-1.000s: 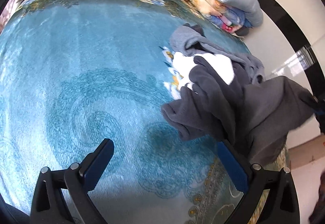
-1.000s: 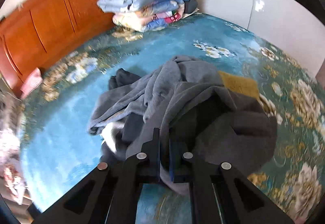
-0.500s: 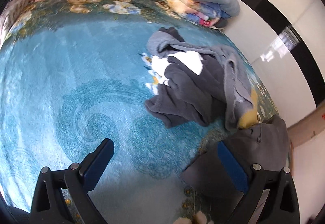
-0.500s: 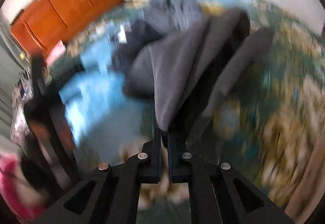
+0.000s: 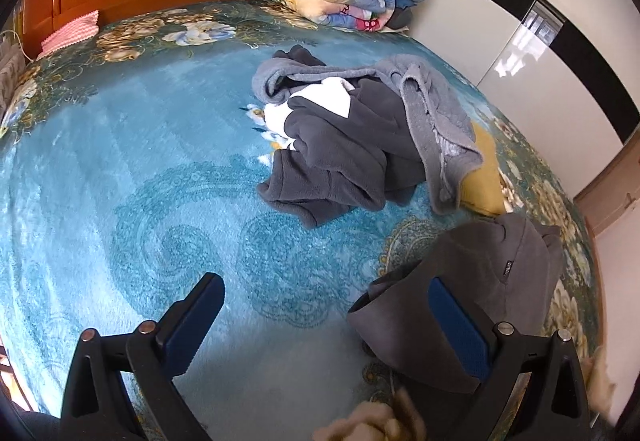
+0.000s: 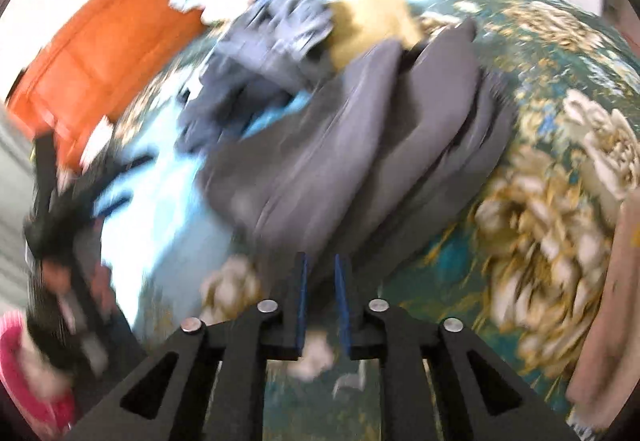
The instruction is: Fold clothes
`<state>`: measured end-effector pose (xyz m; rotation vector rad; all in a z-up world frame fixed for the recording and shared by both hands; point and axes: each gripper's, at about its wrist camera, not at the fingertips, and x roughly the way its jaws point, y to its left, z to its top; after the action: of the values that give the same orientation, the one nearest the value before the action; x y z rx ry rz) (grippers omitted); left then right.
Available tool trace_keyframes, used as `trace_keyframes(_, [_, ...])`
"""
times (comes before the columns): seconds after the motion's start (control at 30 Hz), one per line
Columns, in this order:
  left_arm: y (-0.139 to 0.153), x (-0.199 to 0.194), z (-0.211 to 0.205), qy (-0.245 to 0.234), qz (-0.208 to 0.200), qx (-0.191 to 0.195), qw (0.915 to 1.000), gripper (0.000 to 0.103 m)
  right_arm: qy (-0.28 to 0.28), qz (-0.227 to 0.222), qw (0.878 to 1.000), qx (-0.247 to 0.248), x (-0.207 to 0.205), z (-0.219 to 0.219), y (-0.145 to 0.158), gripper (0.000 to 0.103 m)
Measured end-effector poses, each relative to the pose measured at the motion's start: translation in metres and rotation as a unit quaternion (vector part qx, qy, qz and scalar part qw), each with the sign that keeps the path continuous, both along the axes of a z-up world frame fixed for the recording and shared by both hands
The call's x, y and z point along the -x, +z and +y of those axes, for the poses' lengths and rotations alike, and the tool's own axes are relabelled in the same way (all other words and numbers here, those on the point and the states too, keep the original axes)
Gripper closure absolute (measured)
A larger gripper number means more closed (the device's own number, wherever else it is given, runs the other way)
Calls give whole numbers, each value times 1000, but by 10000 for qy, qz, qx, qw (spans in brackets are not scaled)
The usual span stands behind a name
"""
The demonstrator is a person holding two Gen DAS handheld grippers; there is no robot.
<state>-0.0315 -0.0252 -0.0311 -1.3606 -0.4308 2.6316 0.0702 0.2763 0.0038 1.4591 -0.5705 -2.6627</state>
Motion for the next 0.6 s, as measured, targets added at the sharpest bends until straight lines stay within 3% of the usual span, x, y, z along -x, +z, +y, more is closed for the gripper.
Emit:
trace_keyframes(0.07, [-2,-1,1,-15,-22,78,10000,0,-238,112,9996,127,23,11,-1,55])
trace_keyframes(0.1, [-2,-2,1,-20,-26,101,9999,0,-367,116,9991,173,36,15,-4,50])
trace_keyframes(0.27, [-1,-5,-6,69,-28,-1,10000,0,-847,-207,9957,299,92,29,-38,50])
trace_keyframes(0.3, [-1,-5,-6,85,-31,-38,10000,0,-918,-283,9947,375,98,31,-45,51])
trace_keyframes(0.33, [0,-5,-7,98,-25,-87,9999,0,-958,-329,9936,505,100,31,-50,65])
trace_keyframes(0.37, [0,-5,-8,112,-19,-136,9998,0,-966,-337,9926,653,101,31,-50,89])
trace_keyframes(0.4, [1,-5,-9,125,-12,-185,9997,0,-973,-344,9914,802,102,30,-50,97])
trace_keyframes(0.47, [2,-5,-9,133,22,-280,9995,0,-840,-219,9912,1002,104,26,-43,98])
trace_keyframes(0.6, [3,-6,-8,50,6,-413,9991,0,-67,430,9926,1135,105,4,0,99])
